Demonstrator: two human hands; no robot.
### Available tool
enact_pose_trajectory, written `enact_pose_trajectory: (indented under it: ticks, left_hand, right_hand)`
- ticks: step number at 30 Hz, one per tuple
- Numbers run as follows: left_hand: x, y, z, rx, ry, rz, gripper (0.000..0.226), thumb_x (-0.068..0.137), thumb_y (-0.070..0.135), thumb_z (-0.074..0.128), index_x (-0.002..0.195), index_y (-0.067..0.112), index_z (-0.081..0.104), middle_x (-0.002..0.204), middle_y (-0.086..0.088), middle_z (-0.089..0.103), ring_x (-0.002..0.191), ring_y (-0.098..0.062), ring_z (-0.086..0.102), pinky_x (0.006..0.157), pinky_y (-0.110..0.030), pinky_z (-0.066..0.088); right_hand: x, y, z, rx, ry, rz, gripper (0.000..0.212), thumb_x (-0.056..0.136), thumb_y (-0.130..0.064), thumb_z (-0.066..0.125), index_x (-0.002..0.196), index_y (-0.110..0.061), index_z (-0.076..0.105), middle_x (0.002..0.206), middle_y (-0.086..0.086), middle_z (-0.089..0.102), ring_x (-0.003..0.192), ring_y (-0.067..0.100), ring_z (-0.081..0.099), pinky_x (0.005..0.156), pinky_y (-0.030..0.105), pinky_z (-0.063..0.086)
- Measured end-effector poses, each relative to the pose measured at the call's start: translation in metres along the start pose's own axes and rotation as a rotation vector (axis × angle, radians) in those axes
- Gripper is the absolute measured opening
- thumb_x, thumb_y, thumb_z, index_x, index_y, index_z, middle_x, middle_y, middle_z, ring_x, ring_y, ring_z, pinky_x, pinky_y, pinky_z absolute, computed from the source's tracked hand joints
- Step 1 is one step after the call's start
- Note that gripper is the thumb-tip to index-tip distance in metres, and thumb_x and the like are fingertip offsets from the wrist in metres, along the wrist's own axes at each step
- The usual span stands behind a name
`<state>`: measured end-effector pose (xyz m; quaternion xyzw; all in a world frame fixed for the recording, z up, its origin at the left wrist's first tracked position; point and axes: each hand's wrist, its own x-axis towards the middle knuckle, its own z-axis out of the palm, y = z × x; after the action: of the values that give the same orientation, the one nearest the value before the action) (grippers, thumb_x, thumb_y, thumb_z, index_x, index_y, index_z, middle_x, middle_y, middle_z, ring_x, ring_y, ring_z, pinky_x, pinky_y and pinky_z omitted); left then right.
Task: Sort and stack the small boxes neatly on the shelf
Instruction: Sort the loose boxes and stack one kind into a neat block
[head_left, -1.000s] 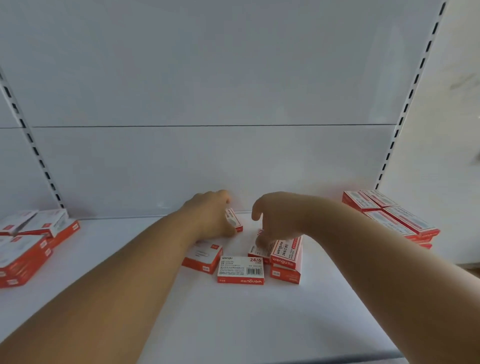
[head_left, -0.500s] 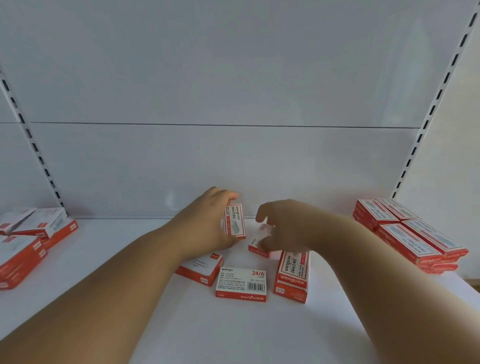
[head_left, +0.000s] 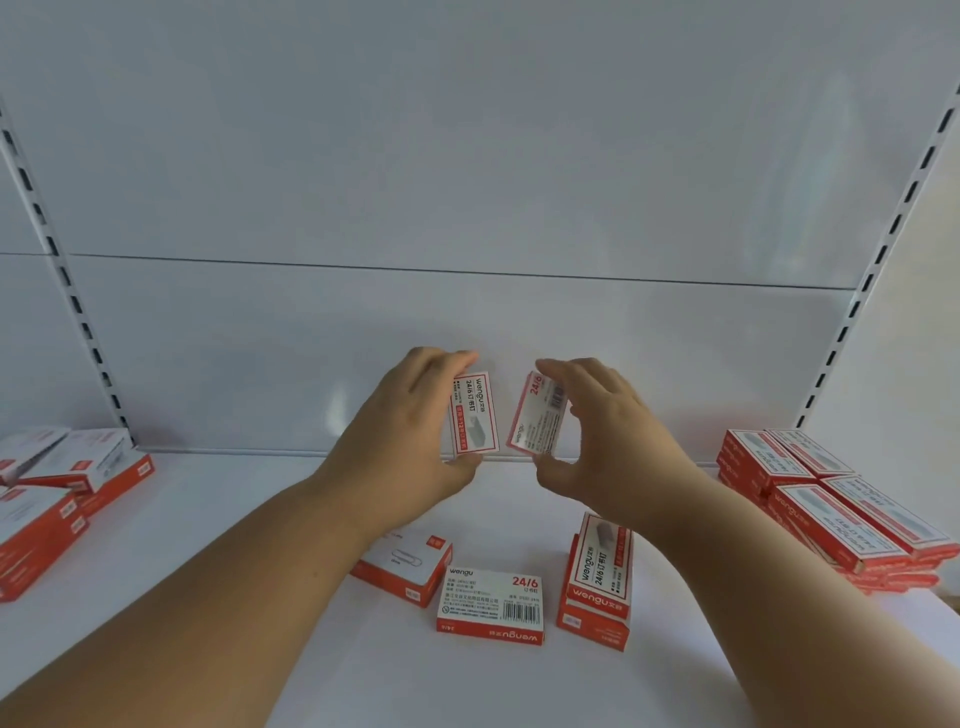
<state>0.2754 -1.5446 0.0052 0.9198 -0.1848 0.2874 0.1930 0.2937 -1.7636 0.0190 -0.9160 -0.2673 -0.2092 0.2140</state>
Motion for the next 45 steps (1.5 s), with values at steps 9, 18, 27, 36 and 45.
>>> enact_pose_trajectory:
  ticks: [9, 18, 27, 36, 45]
  left_hand:
    - [-0.003, 0.001, -0.002, -0.093, 0.038, -0.010, 0.088, 0.075, 0.036, 0.082, 0.145, 0.032, 0.029, 0.130, 0.017, 0.032, 0.118, -0.001, 0.039, 0.079, 0.000, 0.033]
    - [-0.005, 0.008, 0.003, -0.097, -0.028, 0.099, 0.085, 0.077, 0.041, 0.078, 0.144, 0.037, 0.025, 0.128, 0.019, 0.030, 0.118, 0.006, 0.030, 0.073, 0.005, 0.028]
    - [0.000, 0.032, -0.016, -0.176, -0.057, 0.084, 0.086, 0.077, 0.039, 0.080, 0.146, 0.034, 0.029, 0.132, 0.014, 0.039, 0.116, -0.003, 0.041, 0.074, 0.000, 0.034]
    - [0.037, 0.123, -0.004, -0.198, -0.236, 0.158, 0.083, 0.071, 0.049, 0.080, 0.135, 0.049, 0.028, 0.107, 0.032, 0.038, 0.089, 0.017, 0.046, 0.048, 0.000, 0.038]
    - [0.106, 0.196, 0.073, -0.263, -0.475, -0.011, 0.080, 0.066, 0.049, 0.085, 0.133, 0.035, 0.045, 0.112, 0.019, 0.057, 0.092, 0.002, 0.059, 0.073, -0.019, 0.050]
  right_hand:
    - [0.000, -0.009, -0.001, 1.149, 0.062, 0.576, 0.041, 0.093, -0.040, 0.041, 0.091, -0.007, 0.066, 0.075, 0.018, 0.067, 0.064, 0.030, 0.049, 0.054, 0.031, 0.037]
    - [-0.003, -0.012, -0.010, 1.045, 0.084, 0.634, 0.018, 0.100, -0.022, 0.053, 0.114, -0.011, 0.053, 0.087, 0.015, 0.074, 0.064, 0.026, 0.057, 0.060, 0.034, 0.045]
    - [-0.026, -0.009, -0.047, 1.352, 0.004, 0.456, 0.074, 0.064, 0.007, 0.079, 0.127, -0.015, 0.049, 0.103, 0.021, 0.067, 0.086, 0.033, 0.064, 0.076, 0.041, 0.050]
    - [-0.085, 0.048, -0.126, 0.579, 0.235, 0.507, 0.063, 0.062, -0.028, 0.088, 0.118, -0.028, 0.060, 0.095, 0.000, 0.072, 0.085, 0.022, 0.072, 0.075, 0.039, 0.060]
    - [-0.093, 0.158, -0.163, 0.420, -0.073, 0.475, 0.045, 0.071, -0.040, 0.083, 0.110, -0.030, 0.063, 0.098, -0.018, 0.068, 0.084, 0.005, 0.066, 0.069, 0.025, 0.058]
